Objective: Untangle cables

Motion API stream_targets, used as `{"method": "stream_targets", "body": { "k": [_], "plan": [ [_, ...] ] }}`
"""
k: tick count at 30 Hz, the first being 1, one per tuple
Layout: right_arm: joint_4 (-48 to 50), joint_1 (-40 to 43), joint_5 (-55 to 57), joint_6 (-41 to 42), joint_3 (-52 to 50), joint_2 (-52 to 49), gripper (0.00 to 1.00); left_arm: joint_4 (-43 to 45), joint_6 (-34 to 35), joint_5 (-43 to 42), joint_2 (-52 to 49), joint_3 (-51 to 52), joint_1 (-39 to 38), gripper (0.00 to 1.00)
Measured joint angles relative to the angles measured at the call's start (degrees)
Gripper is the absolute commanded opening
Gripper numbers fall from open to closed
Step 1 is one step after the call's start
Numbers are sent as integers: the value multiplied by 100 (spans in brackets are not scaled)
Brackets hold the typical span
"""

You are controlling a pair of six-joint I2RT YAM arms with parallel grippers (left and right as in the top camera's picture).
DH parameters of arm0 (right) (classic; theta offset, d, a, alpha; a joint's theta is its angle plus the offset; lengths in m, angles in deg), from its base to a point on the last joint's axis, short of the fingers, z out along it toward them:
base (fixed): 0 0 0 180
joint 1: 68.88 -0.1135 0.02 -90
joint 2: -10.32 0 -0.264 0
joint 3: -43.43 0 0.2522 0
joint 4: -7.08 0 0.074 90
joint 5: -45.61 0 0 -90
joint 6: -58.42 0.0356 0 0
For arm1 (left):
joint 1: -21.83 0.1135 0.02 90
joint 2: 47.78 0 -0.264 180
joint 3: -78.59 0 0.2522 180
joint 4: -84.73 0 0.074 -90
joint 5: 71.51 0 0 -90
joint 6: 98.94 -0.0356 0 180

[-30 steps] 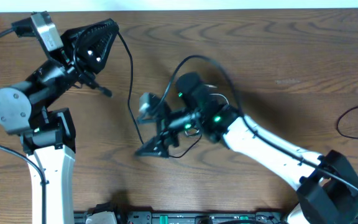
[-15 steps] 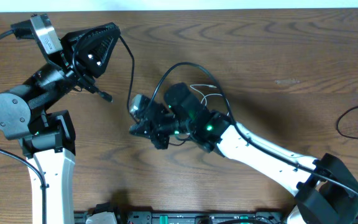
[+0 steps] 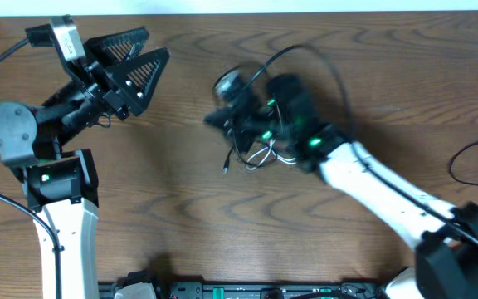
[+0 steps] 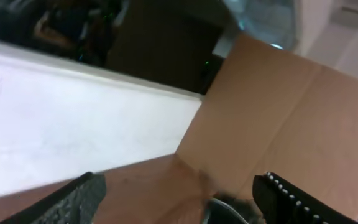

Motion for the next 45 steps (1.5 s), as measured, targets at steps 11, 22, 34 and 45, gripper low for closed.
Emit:
{"method": "stream_targets", "body": {
  "k": [11,22,34,45],
  "plan": [
    [3630,1832,-1075,2243,116,1733,1,-1482,-531,-376,-20,-9,155,84],
    [4730,2339,-1231,4166,160,1982,1,-3838,-2015,-415,-35,-13,153,81],
    [4747,2306,-767,4575,295,1943,1,-7814,-5016,435,-94,118,-824,76],
    [4734,2330,-509,4636,1202,1945,1,-8159,-6861,1687,-957,129,-2549,83]
  ]
}}
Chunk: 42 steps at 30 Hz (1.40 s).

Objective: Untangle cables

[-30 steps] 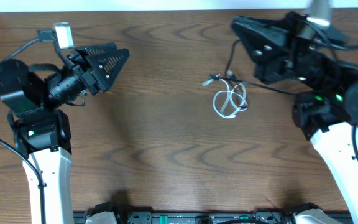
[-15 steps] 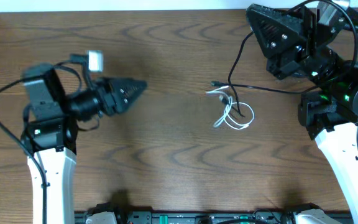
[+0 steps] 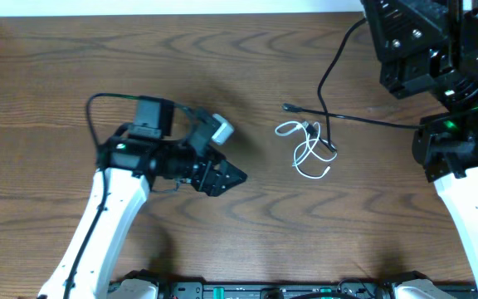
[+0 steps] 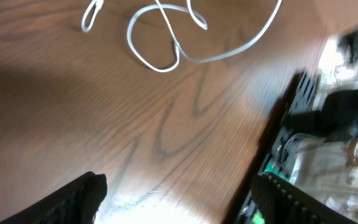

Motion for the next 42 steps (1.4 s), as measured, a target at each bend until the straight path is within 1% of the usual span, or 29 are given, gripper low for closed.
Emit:
{"method": "stream_targets", "body": {
  "k": [2,5,9,12,15,19,27,28,29,30,31,33,35,38,40,42],
  "plan": [
    [-7,15,13,0,72,0,1,238,-149,26,-173,0,-205,83],
    [-11,15,26,0,114,2,1,955,-299,118,-540,7,-551,83],
    [-15,15,24,0,127,0,1,2033,-269,208,-970,11,-870,83],
    [-20,15,24,2,127,0,1,2621,-227,238,-1200,17,-1128,83],
    [-33,15,17,0,127,0,1,3110,-225,267,-1403,20,-1556,83],
    [-79,15,13,0,127,0,1,3348,-225,284,-1440,20,-1954,84],
    [-256,15,-28,-2,127,0,1,3222,-225,282,-1440,20,-2503,84],
    [-273,17,-31,-2,127,0,1,3195,-225,282,-1440,20,-2542,82],
    [-275,22,-42,-2,127,0,1,3185,-225,282,-1440,20,-2568,70],
    [-286,37,-48,-2,127,0,1,3191,-221,284,-1440,20,-2594,47],
    [-286,42,-48,-2,127,0,1,3211,-240,284,-1440,20,-2597,28],
    [-289,42,-50,-2,127,0,1,3316,-190,317,-1440,20,-2597,8],
    [-289,52,-52,-2,127,0,1,3438,-181,468,-1440,20,-2597,7],
    [-291,166,-70,0,127,0,1,3519,-15,1141,-1440,20,-2594,7],
    [-293,262,-90,-2,127,0,1,3563,297,1836,-1440,20,-2557,7],
    [-315,376,-162,-2,127,0,1,3648,667,2284,-1440,20,-2448,8]
  ]
}}
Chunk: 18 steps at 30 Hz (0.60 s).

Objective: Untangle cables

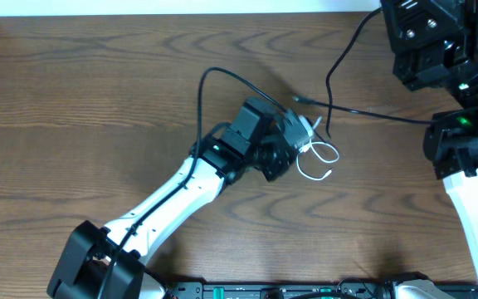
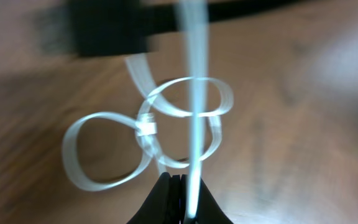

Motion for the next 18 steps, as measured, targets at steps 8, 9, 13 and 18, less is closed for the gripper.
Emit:
{"method": "stream_targets", "body": {
  "k": [8,9,13,18],
  "plan": [
    [-627,525,-632,0,9,0,1,254,1611,1108,170,0,1174,8],
    [-695,555,-704,2,9,0,1,258,1775,1176,273,0,1366,8],
    [-994,654,-942,0,9,0,1,168,2164,1320,782,0,2041,8],
    [-1504,1016,-1091,0,11,0,1,-409,2350,1344,1329,0,2809,8]
  ]
}}
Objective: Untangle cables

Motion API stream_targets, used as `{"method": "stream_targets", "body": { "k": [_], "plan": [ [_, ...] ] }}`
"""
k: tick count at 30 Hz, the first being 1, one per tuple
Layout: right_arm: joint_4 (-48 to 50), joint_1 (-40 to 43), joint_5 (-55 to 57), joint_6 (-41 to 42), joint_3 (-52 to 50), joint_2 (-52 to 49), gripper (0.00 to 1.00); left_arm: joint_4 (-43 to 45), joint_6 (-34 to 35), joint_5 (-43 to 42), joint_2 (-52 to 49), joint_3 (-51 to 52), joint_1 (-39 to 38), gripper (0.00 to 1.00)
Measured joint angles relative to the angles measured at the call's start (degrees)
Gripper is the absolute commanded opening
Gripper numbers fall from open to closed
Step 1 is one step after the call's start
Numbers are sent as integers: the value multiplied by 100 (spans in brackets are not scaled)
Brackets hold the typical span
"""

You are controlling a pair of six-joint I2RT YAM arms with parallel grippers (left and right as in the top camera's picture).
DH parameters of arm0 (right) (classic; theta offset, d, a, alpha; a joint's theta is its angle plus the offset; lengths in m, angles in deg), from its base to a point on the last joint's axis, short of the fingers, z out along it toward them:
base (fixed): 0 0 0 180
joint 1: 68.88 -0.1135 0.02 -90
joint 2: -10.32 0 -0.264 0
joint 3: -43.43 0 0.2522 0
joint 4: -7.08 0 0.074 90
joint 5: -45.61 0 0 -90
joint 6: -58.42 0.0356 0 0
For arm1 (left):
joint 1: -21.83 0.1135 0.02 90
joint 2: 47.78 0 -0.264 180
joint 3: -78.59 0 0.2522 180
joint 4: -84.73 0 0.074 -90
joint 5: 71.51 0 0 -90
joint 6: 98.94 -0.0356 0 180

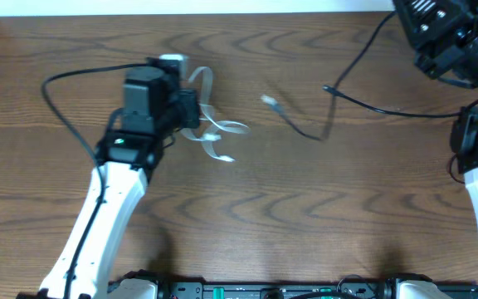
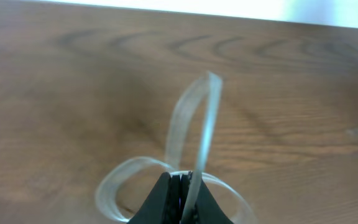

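My left gripper is shut on the white flat cable, left of the table's middle. In the left wrist view the white cable rises in a loop from the closed fingertips. The black cable lies apart from it to the right, its pale plug end pointing left. One black strand climbs toward my right gripper, which is raised at the back right corner. Its jaws are cut off by the frame edge.
The wooden table carries only the two cables. The table's white back edge runs along the top. The right arm's white link stands at the right edge, and an equipment rail lines the front edge.
My left gripper, still shut on the white cable, has gone from the table's middle right to the back left. The white cable now lies clear of the black one.
At first my right arm was down on the tangle in the middle and my left gripper was raised, open. Then the right arm stood raised at the back right and the left hovered open near the cables. The left gripper shut on the white cable, which is now separated.
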Motion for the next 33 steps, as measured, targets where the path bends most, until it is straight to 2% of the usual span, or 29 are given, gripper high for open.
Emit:
{"method": "stream_targets", "body": {
  "k": [6,8,13,19,23,28,33],
  "plan": [
    [-579,597,-17,2,2,-2,1,-730,59,17,330,2,901,7],
    [-586,706,-20,-11,2,-2,1,-859,59,-31,350,0,960,7],
    [-946,1047,0,-369,17,0,1,-1233,59,-564,354,0,977,8],
    [-2885,1766,608,-1478,52,-98,1,-1591,55,-1355,356,0,977,7],
    [-2870,2236,920,-1838,50,-452,1,-1794,57,-1578,356,2,977,7],
    [-2632,2793,1438,-1790,48,-667,1,-1930,57,-1665,356,2,911,8],
    [-3871,3333,2448,-1996,70,-713,1,-1982,57,-1683,356,2,699,8]
  ]
}}
